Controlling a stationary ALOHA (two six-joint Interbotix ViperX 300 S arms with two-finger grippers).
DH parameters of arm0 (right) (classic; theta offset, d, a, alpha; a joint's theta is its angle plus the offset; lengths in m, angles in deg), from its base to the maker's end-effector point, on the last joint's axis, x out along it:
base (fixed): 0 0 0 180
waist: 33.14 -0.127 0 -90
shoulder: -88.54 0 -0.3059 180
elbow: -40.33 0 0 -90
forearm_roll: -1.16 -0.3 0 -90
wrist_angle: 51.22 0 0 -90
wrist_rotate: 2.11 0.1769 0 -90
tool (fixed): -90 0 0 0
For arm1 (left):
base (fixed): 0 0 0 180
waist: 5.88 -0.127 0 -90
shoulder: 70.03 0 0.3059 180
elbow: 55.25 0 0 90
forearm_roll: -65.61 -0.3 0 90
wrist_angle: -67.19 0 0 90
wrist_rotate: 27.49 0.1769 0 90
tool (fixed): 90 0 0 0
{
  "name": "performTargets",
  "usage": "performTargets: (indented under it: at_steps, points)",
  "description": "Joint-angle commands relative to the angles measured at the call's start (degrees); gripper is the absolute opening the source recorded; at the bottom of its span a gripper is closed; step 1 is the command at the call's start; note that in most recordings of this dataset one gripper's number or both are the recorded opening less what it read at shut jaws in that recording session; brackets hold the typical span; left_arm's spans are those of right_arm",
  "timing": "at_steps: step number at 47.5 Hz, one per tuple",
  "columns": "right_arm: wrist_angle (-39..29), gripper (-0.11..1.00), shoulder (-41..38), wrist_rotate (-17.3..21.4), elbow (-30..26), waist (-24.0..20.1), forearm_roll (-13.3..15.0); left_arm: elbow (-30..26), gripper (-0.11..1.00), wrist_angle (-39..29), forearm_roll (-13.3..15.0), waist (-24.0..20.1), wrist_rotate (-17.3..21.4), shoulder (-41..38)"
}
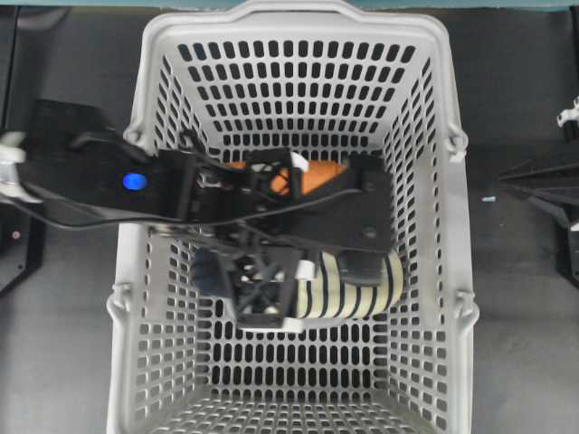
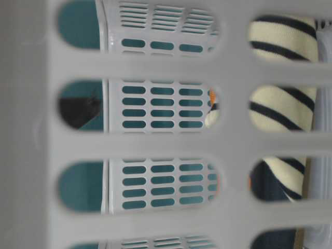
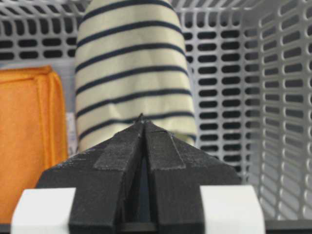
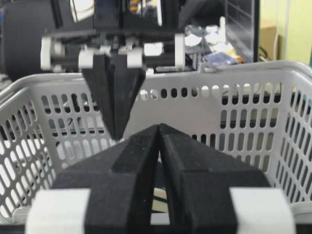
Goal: Pick up the slipper from the shopping basket with the left arm.
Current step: 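Close the left gripper on the striped slipper's upper edge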
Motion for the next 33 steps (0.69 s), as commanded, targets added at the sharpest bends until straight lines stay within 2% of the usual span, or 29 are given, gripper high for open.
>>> performTargets:
  at_steps: [1,5,7,17,22,33]
  points:
    - [0.35,-0.01,-0.18,0.00,-0.53,-0.18,-0.18,-2.55,0.00,-0.18,-0.18,0.18,-0.09,-0.44]
    - [0.35,-0.01,-0.18,0.00,-0.53,-0.26,-0.18,-2.90,0.01,-0.18,-0.18,0.35,-0.70,-1.14]
    - [0.35,-0.01,-0.18,0.00,-0.53,-0.44,-0.18,-3.08,0.06,-0.26,-0.18,0.35,-1.32,-1.67]
    - [0.35,-0.01,-0.18,0.00,-0.44,-0.88,-0.18,-3.16,0.69,-0.97,-0.18,0.26,-2.11,-4.31]
    - [0.35,-0.01,-0.09,0.00,-0.35,-0.88,-0.18,-3.16,0.89,-1.05,-0.18,0.26,-2.02,-5.89]
    - [0.26,-0.01,-0.09,0.00,-0.26,-1.05,-0.18,-1.41,0.91,-0.79,-0.18,0.00,-0.70,-9.05]
